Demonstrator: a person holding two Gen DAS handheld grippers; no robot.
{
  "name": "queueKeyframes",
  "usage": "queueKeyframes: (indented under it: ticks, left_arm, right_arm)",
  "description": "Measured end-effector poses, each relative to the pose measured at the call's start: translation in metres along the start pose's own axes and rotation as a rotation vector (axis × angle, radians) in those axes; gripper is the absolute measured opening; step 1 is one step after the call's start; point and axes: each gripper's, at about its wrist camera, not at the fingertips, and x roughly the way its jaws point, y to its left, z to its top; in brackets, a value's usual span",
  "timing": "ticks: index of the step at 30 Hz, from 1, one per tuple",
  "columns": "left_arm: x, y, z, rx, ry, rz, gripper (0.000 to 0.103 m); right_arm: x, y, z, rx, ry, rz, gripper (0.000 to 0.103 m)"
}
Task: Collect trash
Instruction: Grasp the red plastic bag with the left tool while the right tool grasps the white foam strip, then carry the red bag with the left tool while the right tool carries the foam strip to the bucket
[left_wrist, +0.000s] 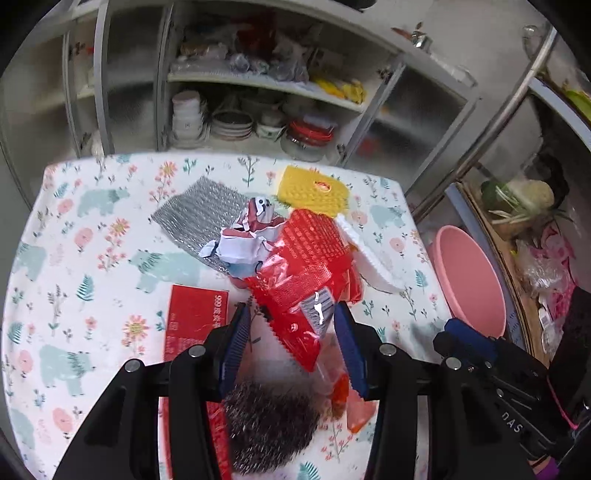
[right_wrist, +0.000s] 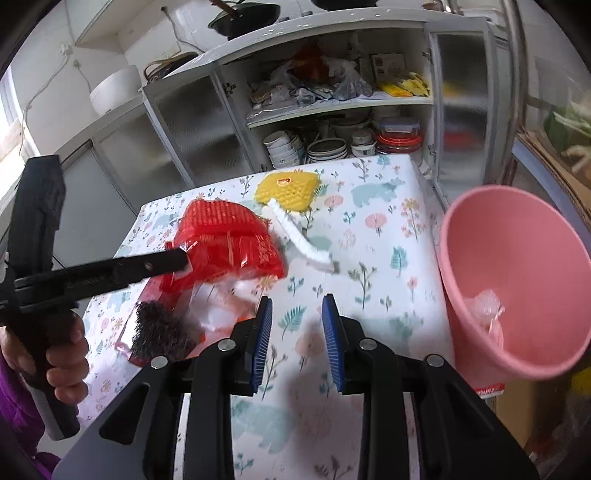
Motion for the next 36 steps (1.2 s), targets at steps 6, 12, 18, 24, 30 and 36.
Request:
queueKeyframes:
  ticks: [6, 12, 18, 24, 30, 36]
  left_arm:
    - [0.01, 0.006, 0.003, -0.04, 0.007, -0.042, 0.021]
    - [0.001, 0.009, 0.002, -0.012, -0.02, -0.069, 0.001]
    - [-0.024, -0.001, -0.004, 0.061, -0.08, -0.074, 0.001]
    - [-0.051, 0.004, -0.005, 0.047, -0.138, -0.047, 0.001]
    - [-0.063, 0.003, -0.006, 0.039, -0.16, -0.039, 0.001]
    - [-0.072, -0.026, -0.009, 0.091, -0.174, -0.065, 0.001]
  right_arm:
    - [0.029, 0.005, 0.023, -0.094, 0.024, -0.005, 0.029]
    - [0.056, 0.009, 0.035, -0.175, 0.08, -0.028, 0.029]
    - [0.08, 0.013, 0.039, -0.221, 0.125, -0.06, 0.029]
    - [0.074, 0.011, 0.036, -0.172, 0.106, -0.044, 0.012]
    - [0.028, 0.008, 0.024, -0.097, 0.017, -0.004, 0.012]
    - [-0.028, -0.009, 0.011, -0.007, -0.082, -0.015, 0.012]
